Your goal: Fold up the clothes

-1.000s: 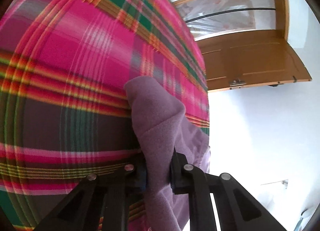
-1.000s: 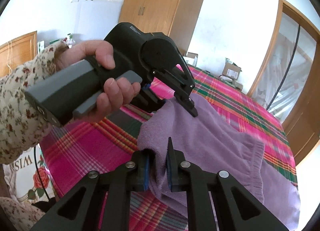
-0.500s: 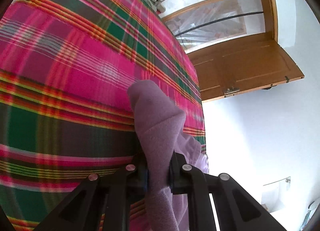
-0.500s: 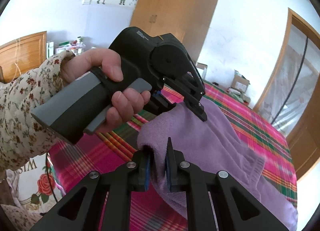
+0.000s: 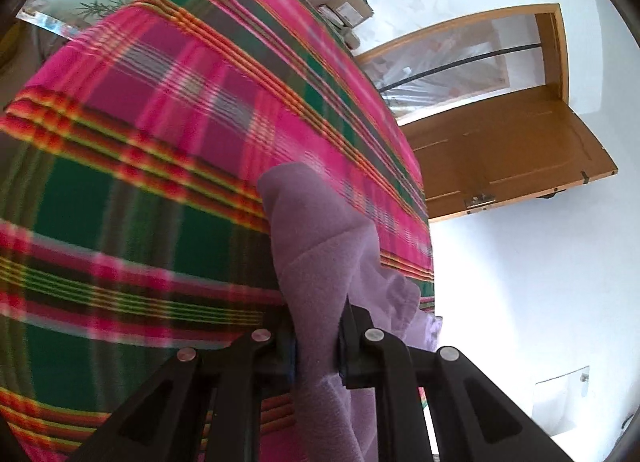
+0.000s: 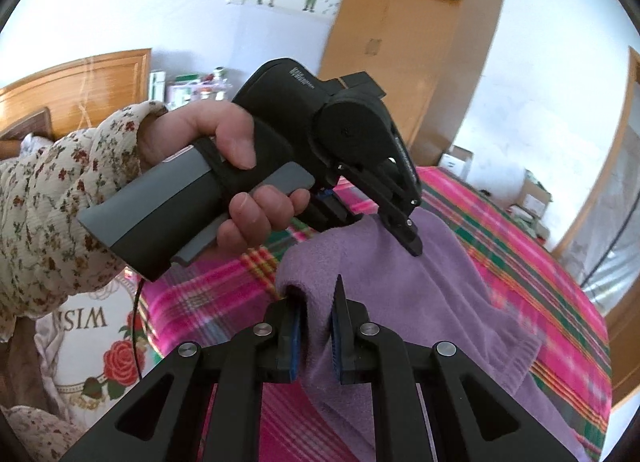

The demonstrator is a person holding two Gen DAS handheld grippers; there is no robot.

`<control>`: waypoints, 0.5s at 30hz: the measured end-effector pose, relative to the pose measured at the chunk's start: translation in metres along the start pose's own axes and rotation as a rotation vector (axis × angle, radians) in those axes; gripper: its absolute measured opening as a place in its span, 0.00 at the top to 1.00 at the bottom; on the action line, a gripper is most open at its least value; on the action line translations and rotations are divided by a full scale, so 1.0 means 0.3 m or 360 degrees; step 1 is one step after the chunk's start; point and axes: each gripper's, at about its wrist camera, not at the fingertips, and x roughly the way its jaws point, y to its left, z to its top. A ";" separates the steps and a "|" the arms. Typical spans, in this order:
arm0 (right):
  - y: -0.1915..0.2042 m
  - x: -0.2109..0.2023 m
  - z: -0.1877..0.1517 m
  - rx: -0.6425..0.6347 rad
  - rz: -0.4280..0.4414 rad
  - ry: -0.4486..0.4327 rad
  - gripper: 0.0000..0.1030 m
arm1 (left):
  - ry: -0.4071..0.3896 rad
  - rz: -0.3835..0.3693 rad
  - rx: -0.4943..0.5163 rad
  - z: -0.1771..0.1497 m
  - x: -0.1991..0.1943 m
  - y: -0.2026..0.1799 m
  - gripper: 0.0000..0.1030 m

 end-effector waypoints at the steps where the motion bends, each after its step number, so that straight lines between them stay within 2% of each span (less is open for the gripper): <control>1: 0.018 0.003 0.003 -0.0007 0.0014 0.0005 0.88 | -0.0007 0.0001 -0.0002 0.002 -0.006 0.010 0.86; 6: 0.106 0.005 0.007 -0.0044 0.0071 0.0022 0.88 | -0.0023 0.0032 -0.0025 -0.001 -0.061 0.070 0.86; 15: 0.094 0.098 -0.029 0.0054 0.0220 0.0155 0.86 | -0.0007 0.0089 -0.0066 -0.014 -0.034 0.106 0.78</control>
